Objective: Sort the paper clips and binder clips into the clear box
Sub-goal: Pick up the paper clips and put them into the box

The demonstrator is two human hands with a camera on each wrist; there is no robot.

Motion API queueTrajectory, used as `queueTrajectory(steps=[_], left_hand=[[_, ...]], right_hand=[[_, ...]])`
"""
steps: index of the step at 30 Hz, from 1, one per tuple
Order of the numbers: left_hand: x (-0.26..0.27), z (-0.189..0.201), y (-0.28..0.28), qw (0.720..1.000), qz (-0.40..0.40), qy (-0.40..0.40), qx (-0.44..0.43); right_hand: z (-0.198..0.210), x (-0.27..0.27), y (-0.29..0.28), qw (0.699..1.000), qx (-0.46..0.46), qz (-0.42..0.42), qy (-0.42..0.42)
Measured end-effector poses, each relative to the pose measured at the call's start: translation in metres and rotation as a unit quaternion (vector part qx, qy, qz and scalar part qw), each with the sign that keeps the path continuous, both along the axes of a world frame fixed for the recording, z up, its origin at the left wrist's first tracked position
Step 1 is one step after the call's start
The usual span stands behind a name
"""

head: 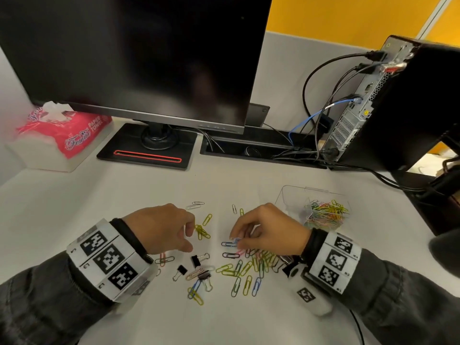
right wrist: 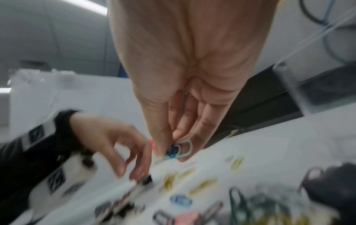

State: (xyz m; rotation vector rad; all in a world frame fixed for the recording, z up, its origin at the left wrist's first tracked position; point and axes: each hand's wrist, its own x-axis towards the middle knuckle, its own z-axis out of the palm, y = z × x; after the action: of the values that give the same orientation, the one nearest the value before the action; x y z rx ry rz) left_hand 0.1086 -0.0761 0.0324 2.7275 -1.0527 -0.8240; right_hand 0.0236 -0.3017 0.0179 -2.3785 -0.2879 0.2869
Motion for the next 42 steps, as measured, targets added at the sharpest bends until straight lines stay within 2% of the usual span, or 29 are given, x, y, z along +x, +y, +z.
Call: queueTrajectory(steps=[3,7,10,12,15,21,24,28,31,34,38,42], left_hand=[[0.002,-0.003,0.002,1.0,0.0,-0.001,-0.007],[0.003,-0.004,0.003,1.0,-0.003,0.007,-0.01],[0.002,-0.004,0.002,1.0,-0.006,0.011,-0.012],[0.001,-0.005,0.001,1.0,-0.006,0.006,-0.012],[0.0,-0.005,0.001,1.0,-0.006,0.006,-0.015],[-0.003,-0.002,-0.001,1.0,-0.015,0.001,-0.013],[-0.007,0.0,-0.005,0.999,-0.032,-0.019,-0.022],[-0.018,-0.004,-0.011,0.998,-0.065,-0.014,-0.022],[-0.028,-0.008,-0.013,0.996,-0.085,-0.009,0.002],[-0.034,-0.011,-0.016,0.994,-0.105,-0.03,0.009],[-0.038,-0.015,-0.019,0.991,-0.121,-0.061,0.0],[-0.041,-0.018,-0.021,0.987,-0.137,-0.083,-0.028]], right_hand=[[0.026,-0.004,-0.024,0.998,0.033,-0.056,-0.025],[0.057,-0.013,-0.07,0.976,-0.03,-0.143,-0.162],[0.062,-0.024,-0.103,0.951,-0.088,-0.186,-0.23],[0.055,-0.03,-0.118,0.941,-0.146,-0.188,-0.239],[0.04,-0.038,-0.131,0.936,-0.211,-0.187,-0.21],[0.042,-0.049,-0.135,0.924,-0.193,-0.217,-0.248],[0.042,-0.052,-0.117,0.935,-0.203,-0.191,-0.221],[0.032,-0.058,-0.07,0.972,-0.202,-0.068,-0.096],[0.021,-0.056,-0.04,0.978,-0.205,0.004,-0.042],[0.012,-0.048,-0.022,0.979,-0.197,0.041,-0.016],[0.01,-0.034,-0.01,0.976,-0.21,0.057,-0.013],[0.019,-0.024,-0.021,0.974,-0.224,-0.009,-0.019]])
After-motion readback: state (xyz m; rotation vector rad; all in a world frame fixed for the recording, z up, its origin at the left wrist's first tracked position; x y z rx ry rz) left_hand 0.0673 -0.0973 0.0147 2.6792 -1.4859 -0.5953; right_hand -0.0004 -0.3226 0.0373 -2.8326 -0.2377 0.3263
